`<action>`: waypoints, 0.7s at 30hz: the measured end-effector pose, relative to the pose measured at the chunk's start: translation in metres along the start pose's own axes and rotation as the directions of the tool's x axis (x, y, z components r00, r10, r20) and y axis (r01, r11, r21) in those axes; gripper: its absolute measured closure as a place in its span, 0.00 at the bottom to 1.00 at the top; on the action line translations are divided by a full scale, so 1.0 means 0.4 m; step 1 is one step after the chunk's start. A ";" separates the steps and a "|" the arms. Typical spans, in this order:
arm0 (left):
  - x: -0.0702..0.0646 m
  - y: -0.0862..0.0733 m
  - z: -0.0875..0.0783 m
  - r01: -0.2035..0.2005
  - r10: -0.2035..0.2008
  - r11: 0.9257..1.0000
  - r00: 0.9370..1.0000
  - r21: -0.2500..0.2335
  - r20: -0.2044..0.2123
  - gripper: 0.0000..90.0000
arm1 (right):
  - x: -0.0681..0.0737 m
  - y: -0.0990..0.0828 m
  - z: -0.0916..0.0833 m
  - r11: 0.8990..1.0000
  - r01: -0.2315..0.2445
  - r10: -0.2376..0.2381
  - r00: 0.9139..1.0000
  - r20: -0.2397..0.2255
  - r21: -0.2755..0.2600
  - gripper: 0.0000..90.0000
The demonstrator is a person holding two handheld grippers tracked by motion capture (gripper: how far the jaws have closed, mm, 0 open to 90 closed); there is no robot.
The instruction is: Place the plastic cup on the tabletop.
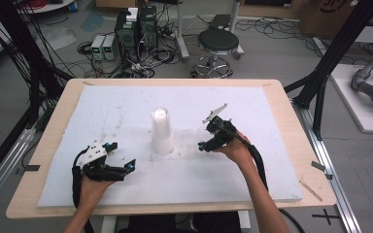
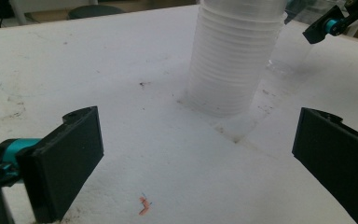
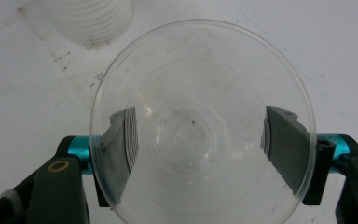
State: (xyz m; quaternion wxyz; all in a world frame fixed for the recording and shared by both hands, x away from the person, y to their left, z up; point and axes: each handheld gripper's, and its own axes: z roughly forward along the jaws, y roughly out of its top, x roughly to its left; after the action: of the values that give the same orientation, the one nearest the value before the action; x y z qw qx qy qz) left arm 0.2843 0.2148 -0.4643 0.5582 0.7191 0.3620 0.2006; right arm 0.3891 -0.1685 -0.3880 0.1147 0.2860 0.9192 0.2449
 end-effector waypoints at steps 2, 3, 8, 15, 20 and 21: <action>0.000 0.000 0.000 -0.005 0.005 1.000 1.000 0.001 0.000 0.02 | 0.002 0.002 0.003 1.000 0.003 -0.003 1.000 0.004 -0.001 0.30; -0.001 0.000 0.000 -0.004 0.004 1.000 1.000 0.001 0.001 0.02 | 0.003 0.003 0.004 1.000 0.003 -0.003 1.000 0.005 -0.003 0.30; 0.000 0.000 0.000 -0.005 0.005 1.000 1.000 0.001 0.001 0.02 | 0.003 0.004 0.006 1.000 0.005 -0.005 1.000 0.009 -0.006 0.30; 0.000 0.000 0.000 -0.004 0.004 1.000 1.000 0.001 0.003 0.02 | 0.003 0.006 0.013 1.000 0.024 -0.024 1.000 0.011 -0.010 0.27; 0.000 0.000 -0.001 0.000 0.000 1.000 1.000 0.002 0.004 0.02 | 0.001 0.001 0.024 1.000 0.016 -0.016 1.000 0.015 -0.005 0.22; 0.001 0.000 -0.001 -0.001 0.001 1.000 1.000 0.002 0.004 0.02 | 0.002 0.001 0.025 1.000 0.009 -0.009 1.000 0.013 -0.004 0.21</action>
State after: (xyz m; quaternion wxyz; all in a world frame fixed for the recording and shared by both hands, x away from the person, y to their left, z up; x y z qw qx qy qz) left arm 0.2843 0.2152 -0.4642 0.5581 0.7204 0.3605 0.1990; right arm 0.3921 -0.1640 -0.3965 0.1226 0.2832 0.9192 0.2444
